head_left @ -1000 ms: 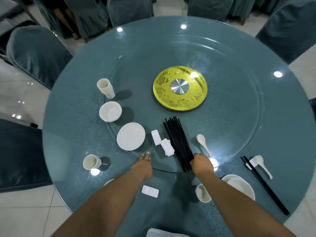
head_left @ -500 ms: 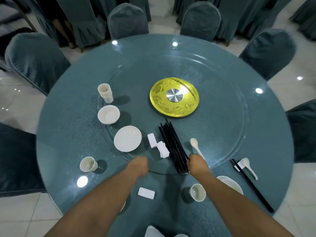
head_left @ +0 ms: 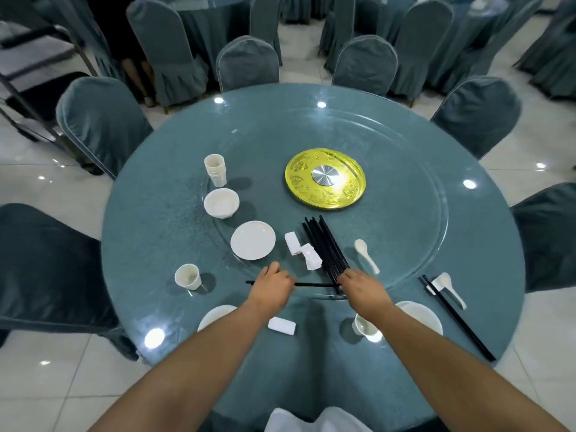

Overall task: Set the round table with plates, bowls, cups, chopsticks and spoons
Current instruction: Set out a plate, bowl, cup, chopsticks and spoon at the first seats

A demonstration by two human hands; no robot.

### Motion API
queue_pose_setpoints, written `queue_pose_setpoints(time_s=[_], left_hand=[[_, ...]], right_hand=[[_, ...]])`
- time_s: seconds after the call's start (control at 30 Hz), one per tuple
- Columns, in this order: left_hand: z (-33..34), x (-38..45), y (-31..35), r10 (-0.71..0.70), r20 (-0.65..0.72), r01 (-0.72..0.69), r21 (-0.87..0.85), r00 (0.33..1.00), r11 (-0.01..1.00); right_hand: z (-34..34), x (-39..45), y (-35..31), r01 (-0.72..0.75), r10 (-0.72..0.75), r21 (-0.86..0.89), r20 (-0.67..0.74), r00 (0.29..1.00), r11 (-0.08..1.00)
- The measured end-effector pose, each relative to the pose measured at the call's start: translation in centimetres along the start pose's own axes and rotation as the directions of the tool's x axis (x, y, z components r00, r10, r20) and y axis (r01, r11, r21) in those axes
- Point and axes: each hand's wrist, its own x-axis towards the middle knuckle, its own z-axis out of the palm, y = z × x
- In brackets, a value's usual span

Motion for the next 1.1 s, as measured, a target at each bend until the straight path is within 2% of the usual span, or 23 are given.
queue_pose_setpoints(time_s=[0.1,0.17,0.23,0.27,0.33,0.37,0.43,0.5,0.67,0.9,1.1], left_hand=[[1.0,-2.8,0.3,-0.029,0.075,0.040,-0.150,0.997,0.988],[1.3,-4.4,0.4,-0.120,0.133,0.157,-0.316,0.984,0.936],[1.6,-5.6,0.3,-0.171,0.156,0.222,-0.419,0.973,0.880],[1.7,-6.4,0.1,-0.180,0.158,0.233,-0.445,0.971,0.865],[2.4,-8.3,-0.4,-0.208,0.162,0.259,-0.451,0.965,0.854],[2.6,-9.2,-0.5,-0.222,0.162,0.272,-0.443,0.962,0.854],[2.8,-10.5,-0.6,-0.255,0.158,0.299,-0.466,0.954,0.833],[3.1,-11.7,-0.6,-0.288,0.143,0.321,-0.498,0.947,0.806],[4.3,-14.7,-0.9,-0.429,0.129,0.428,-0.528,0.894,0.733],[6.3,-16.7,0.2,-0.522,0.169,0.529,-0.501,0.836,0.685],[9.1,-17.1,2.6,-0.560,0.193,0.563,-0.542,0.806,0.624]], right_hand=[[0.9,-0.9,-1.7,-0.065,0.065,0.012,0.020,0.998,0.998],[1.4,-1.4,-3.1,-0.143,0.143,0.080,0.005,0.990,0.986],[1.8,-1.7,-4.3,-0.233,0.258,0.272,-0.061,0.964,0.934],[1.9,-1.9,-5.1,-0.280,0.331,0.396,-0.067,0.941,0.875],[2.0,-2.2,-6.9,-0.396,0.458,0.582,0.044,0.888,0.711],[2.0,-2.3,-7.8,-0.445,0.471,0.627,0.138,0.871,0.639],[2.1,-2.3,-9.5,-0.488,0.424,0.680,0.278,0.862,0.547],[2.0,-2.1,-10.8,-0.484,0.360,0.714,0.335,0.871,0.505],[2.2,-2.0,-13.1,-0.431,0.196,0.685,0.396,0.897,0.588],[3.5,-3.0,-11.8,-0.429,0.168,0.676,0.418,0.893,0.599],[5.1,-4.2,-9.8,-0.463,0.216,0.656,0.425,0.879,0.596]])
